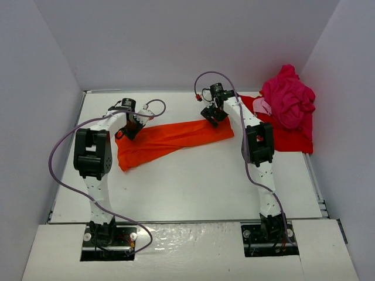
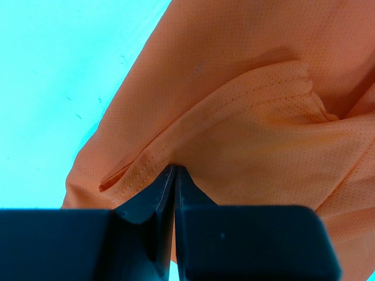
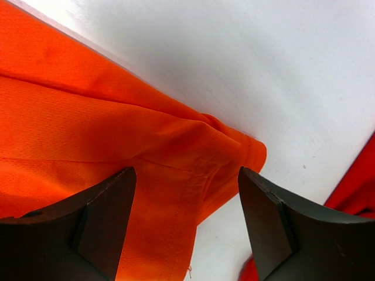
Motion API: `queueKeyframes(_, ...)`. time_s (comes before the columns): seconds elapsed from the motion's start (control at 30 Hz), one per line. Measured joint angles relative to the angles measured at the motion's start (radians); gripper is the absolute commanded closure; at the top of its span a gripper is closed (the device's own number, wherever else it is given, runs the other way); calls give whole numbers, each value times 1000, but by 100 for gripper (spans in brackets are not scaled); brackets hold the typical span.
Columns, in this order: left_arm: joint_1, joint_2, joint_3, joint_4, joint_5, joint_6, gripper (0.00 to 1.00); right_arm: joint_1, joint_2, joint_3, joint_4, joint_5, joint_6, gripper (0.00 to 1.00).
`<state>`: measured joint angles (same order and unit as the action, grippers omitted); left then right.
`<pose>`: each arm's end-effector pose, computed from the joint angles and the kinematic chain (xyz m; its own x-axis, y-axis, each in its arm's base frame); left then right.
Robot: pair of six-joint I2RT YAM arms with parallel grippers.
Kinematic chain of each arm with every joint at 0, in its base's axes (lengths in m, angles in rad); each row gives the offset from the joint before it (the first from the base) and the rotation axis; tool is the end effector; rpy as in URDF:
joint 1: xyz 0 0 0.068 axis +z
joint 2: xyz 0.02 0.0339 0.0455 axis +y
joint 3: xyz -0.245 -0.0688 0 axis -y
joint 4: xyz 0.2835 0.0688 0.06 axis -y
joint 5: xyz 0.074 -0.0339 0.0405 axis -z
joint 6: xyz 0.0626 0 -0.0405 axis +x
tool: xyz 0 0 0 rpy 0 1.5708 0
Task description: Fold and stack the t-shirts
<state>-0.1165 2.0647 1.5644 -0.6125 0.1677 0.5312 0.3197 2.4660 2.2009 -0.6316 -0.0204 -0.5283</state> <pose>0.4693 -0.0654 0.1241 -0.6729 0.5816 -0.4571 0.6133 0.7841 0.0949 0.5557 0.1853 0.1436 -0.4761 -0.6885 -0.5471 -0.6557 0.6925 -0.3009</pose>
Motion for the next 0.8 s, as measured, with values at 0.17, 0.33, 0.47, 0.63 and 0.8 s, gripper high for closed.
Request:
queueKeyframes(0.17,0,0,-13,7,-4,5,100,-4,6,1,-10,-89,-17,67)
queueKeyframes(0.33,0,0,-19,13,-11,12,100,-6,36,26,-20,-140,-32,100)
queueKeyframes(0.47,0,0,-20,14,-13,13,100,-10,38,27,-22,-154,-40,100)
queueKeyframes(0.63,0,0,-20,15,-13,13,100,-16,38,27,-22,-168,-42,100)
queueKeyframes(0.8,0,-2,-24,18,-13,14,100,-24,38,30,-24,-172,-41,100)
